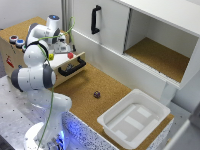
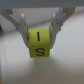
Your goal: Store the yellow block in the drawer
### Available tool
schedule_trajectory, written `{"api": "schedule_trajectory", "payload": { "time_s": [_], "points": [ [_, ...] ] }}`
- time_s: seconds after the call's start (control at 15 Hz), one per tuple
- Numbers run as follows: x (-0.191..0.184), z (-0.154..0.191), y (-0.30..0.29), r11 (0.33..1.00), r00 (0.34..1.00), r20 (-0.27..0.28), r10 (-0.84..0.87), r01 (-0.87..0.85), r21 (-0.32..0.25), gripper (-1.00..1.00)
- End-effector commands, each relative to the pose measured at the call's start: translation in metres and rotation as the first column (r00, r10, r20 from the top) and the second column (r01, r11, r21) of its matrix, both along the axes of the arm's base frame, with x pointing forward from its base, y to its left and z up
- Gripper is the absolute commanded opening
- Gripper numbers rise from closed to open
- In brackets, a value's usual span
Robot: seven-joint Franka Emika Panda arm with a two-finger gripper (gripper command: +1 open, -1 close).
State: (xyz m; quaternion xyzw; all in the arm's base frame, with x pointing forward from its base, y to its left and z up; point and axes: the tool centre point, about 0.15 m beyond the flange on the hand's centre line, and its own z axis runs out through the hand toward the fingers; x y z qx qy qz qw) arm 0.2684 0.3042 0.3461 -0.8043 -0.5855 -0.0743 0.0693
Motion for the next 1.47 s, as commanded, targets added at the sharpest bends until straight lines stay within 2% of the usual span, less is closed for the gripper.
{"api": "schedule_trajectory", "payload": {
  "time_s": [0.0,0.07,0.2,0.27,0.4,0.47,0.53,0.87,1.0,1.13,1.33,1.4],
  "points": [
    [0.039,-0.044,0.034,0.998,0.992,0.110,0.063,-0.065,0.015,-1.00],
    [0.040,-0.031,0.038,0.997,0.991,0.109,0.074,-0.076,0.017,1.00],
    [0.033,0.012,0.035,0.994,0.990,0.101,0.103,-0.105,0.014,1.00],
    [0.025,0.027,0.031,0.993,0.988,0.096,0.119,-0.118,-0.018,1.00],
    [0.010,0.054,0.024,0.993,0.983,0.153,0.105,-0.095,-0.068,1.00],
    [0.007,0.064,0.022,0.995,0.986,0.151,0.073,-0.061,-0.077,1.00],
    [0.006,0.071,0.021,0.995,0.983,0.178,0.040,-0.024,-0.096,1.00],
    [0.019,0.106,0.011,0.980,0.954,0.247,-0.172,0.190,-0.052,1.00],
    [0.031,0.113,-0.008,0.954,0.926,0.253,-0.282,0.299,-0.030,1.00],
    [0.042,0.116,-0.032,0.903,0.879,0.236,-0.415,0.429,-0.008,1.00],
    [0.059,0.110,-0.087,0.724,0.719,0.125,-0.684,0.690,-0.004,1.00],
    [0.060,0.106,-0.103,0.675,0.672,0.110,-0.732,0.738,-0.021,1.00]
  ]
}}
